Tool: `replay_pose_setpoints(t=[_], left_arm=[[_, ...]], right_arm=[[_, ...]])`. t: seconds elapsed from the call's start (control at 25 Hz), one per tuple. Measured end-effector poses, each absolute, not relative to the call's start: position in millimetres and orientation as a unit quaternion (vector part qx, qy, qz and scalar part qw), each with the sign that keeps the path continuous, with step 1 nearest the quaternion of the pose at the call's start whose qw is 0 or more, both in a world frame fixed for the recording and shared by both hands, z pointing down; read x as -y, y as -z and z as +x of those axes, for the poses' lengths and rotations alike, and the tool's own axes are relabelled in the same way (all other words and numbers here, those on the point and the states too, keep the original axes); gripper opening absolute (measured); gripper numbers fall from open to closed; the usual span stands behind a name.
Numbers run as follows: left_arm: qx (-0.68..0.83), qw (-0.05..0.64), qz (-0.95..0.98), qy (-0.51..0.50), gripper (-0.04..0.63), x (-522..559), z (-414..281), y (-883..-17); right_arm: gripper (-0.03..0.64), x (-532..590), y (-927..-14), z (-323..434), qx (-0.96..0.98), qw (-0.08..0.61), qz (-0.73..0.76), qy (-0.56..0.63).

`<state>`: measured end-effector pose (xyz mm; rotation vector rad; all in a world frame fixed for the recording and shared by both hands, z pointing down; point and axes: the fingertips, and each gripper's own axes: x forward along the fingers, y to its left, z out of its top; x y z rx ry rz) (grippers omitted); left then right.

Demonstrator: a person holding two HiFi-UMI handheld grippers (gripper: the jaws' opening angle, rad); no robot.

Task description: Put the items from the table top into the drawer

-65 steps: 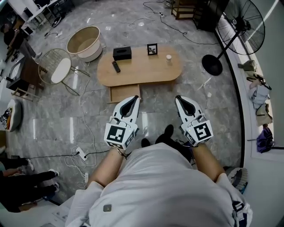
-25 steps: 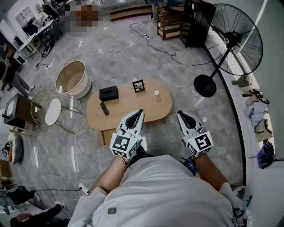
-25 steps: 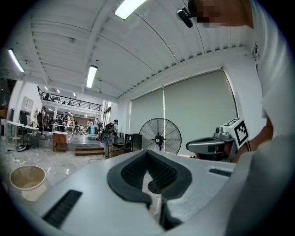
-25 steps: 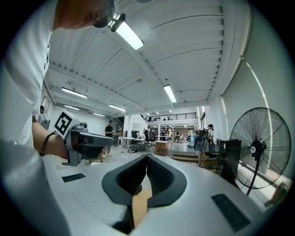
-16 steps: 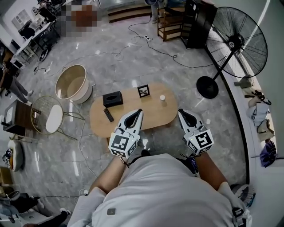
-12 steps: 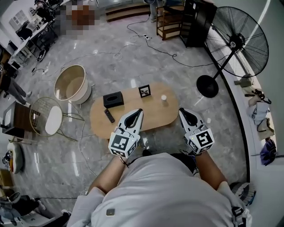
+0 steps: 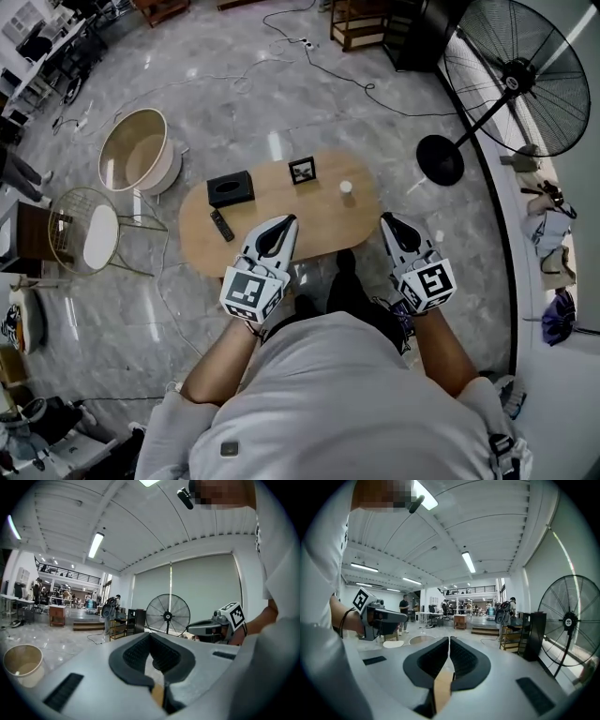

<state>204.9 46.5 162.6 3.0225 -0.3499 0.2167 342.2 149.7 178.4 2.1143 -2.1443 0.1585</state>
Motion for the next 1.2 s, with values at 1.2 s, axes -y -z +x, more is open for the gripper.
replay_pose_setpoints(t=[1.2], left_arm=[[0.149, 0.147, 0.947, -0.245, 0.009, 62, 352, -448]], right_arm=[[0.244, 17, -526, 499, 0.783, 0.198, 0.546, -0.221]])
